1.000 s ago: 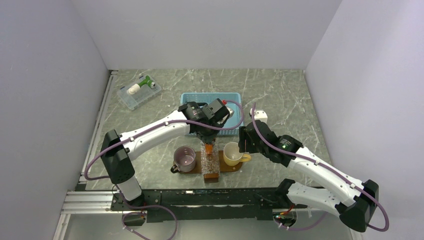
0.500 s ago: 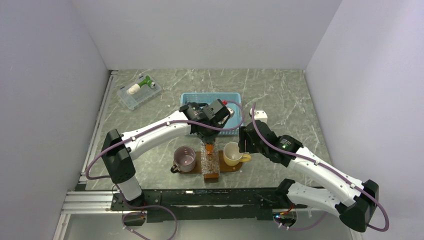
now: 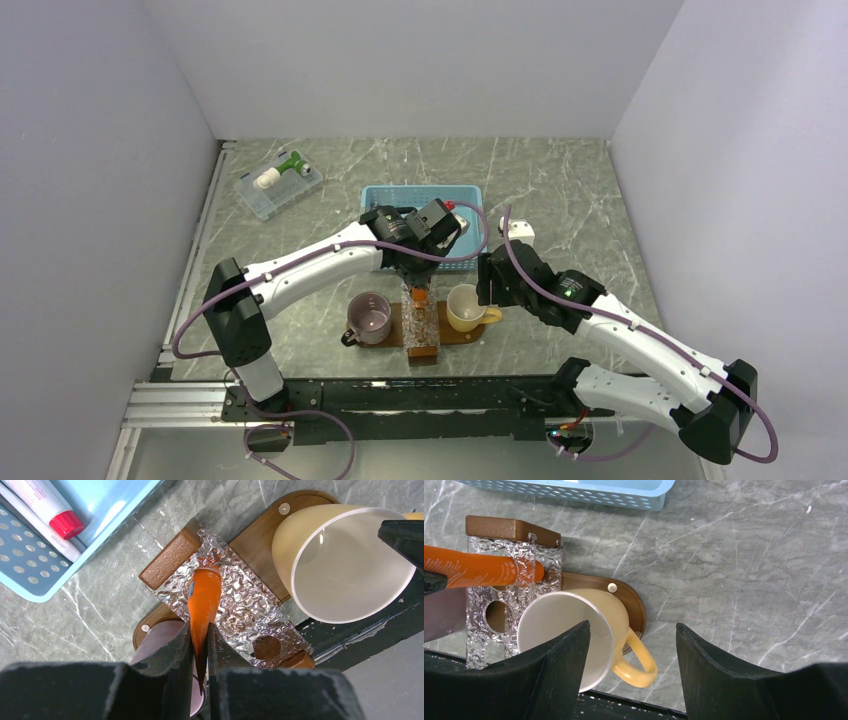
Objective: Prepare toiletry sets of a toothbrush and toothpaste on the tray
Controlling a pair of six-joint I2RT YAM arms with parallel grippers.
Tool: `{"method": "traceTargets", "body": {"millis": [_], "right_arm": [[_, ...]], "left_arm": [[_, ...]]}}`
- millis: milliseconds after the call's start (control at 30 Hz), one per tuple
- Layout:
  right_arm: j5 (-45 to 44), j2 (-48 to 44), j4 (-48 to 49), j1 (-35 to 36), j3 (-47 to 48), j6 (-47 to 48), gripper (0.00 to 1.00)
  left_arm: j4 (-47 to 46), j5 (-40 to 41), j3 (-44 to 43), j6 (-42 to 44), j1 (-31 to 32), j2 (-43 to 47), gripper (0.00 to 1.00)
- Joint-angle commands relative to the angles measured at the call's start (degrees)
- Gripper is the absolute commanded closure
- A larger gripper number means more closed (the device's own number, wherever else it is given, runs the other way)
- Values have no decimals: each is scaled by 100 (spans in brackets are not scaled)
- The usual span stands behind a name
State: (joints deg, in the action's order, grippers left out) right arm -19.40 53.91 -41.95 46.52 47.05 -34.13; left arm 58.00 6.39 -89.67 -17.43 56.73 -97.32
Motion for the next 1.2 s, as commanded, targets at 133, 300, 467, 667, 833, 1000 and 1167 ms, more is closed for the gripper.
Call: {"method": "traceTargets", "body": {"millis": [133,300,467,667,833,1000,1167], "right_arm": [[14,-60,257,-28,6,3,34],[17,-33,269,-31,19,10,34],[24,-38,275,-27,15,3,34],[33,-35,275,-29,7,-6,34],[41,-45,286,-25,-2,-10,34],[32,-52,267,-29,6,-4,34],[30,-55,254,-28,8,1,34]], "left_arm": [[-27,215,12,16,40,20,100],[27,211,-24,38,40,36,98],[43,211,-38,42,50,47,96],[45,209,-41,42,49,42,94],[51,184,-55,49,57,37,85],[105,188,-128,73,59,20,78],[139,170,-220,90,67,33,70]]}}
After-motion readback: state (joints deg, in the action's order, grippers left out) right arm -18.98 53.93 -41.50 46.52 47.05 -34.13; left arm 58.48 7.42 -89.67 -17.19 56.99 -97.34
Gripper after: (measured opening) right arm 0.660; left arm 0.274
